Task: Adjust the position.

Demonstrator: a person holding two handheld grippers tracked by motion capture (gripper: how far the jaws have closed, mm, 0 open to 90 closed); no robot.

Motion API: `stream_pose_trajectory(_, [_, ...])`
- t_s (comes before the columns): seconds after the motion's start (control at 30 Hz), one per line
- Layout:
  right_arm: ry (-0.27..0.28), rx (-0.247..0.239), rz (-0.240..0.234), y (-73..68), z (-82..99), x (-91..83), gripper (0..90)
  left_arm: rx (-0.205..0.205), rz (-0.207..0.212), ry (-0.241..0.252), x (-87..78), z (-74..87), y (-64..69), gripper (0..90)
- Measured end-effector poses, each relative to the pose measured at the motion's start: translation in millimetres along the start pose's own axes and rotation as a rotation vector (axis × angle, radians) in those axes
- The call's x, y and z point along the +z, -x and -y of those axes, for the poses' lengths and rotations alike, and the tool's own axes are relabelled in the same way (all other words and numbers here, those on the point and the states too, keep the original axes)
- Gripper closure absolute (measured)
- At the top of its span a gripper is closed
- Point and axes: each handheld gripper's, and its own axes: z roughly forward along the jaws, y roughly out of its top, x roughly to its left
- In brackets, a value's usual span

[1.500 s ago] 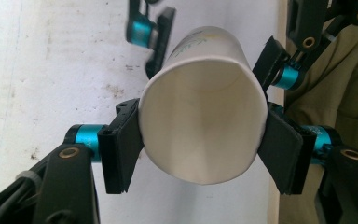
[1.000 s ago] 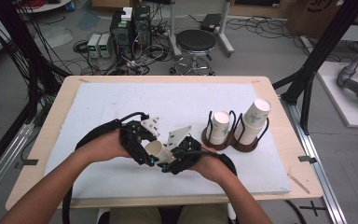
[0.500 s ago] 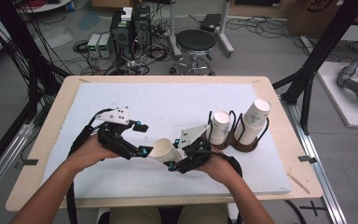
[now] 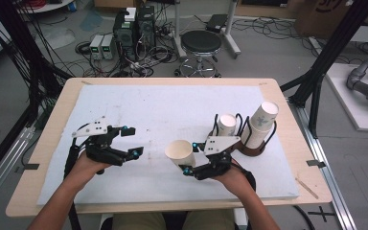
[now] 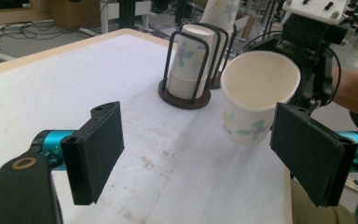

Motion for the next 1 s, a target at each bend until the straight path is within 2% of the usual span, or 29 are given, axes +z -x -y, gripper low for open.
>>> stream_pose_trajectory(0.17, [0.037,0.024,0.013,1.6,8.1,-8.0,35.7,0.007,-0.022,0.045,-2.8,12.8,0.4,18.1])
stream_pose_trajectory(0.23, [0.053,0.03,0.02,2.1,9.9,-10.5,35.5,0.04,-0.041,0.054,-2.9,17.1,1.4,18.7])
stream_pose_trajectory(0.33, [0.068,0.04,0.033,2.1,12.8,-12.3,35.1,0.07,-0.048,0.07,-2.1,24.1,2.1,18.8])
stream_pose_trajectory(0.43, [0.082,0.041,0.051,1.4,16.5,-12.9,35.0,0.101,-0.081,0.092,-1.7,33.2,2.1,18.9])
stream_pose_trajectory(0.53, [0.106,0.049,0.068,0.6,19.9,-14.5,34.8,0.098,-0.102,0.115,-3.6,43.5,0.3,18.9])
stream_pose_trajectory(0.67, [0.144,0.07,0.078,1.3,21.7,-17.2,34.4,0.054,-0.133,0.129,-8.7,48.0,-2.9,18.1])
stream_pose_trajectory(0.77, [0.152,0.08,0.076,1.6,22.2,-17.1,34.2,0.037,-0.152,0.131,-10.7,52.3,-4.8,17.7])
stream_pose_trajectory(0.87, [0.155,0.077,0.08,2.9,22.4,-15.6,34.1,0.031,-0.16,0.117,-10.9,56.2,-5.8,17.7])
stream_pose_trajectory(1.0, [0.167,0.084,0.081,3.2,21.1,-14.1,34.1,0.034,-0.178,0.123,-13.8,57.6,-7.1,17.6])
